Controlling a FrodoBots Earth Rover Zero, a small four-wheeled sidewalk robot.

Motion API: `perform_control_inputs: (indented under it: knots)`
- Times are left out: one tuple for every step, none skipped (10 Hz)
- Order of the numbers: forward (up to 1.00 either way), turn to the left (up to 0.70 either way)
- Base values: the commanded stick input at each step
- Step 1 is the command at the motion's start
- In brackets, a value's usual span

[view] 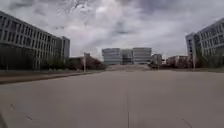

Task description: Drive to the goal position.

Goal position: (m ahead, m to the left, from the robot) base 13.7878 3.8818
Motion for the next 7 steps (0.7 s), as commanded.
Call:
perform_control_inputs:
  knots:
    - [1.0,-0.16]
    - [1.0,0.0]
    - [1.0,0.0]
    - [1.0,0.0]
    - [1.0,0.0]
    - [1.0,0.0]
    - [1.0,0.0]
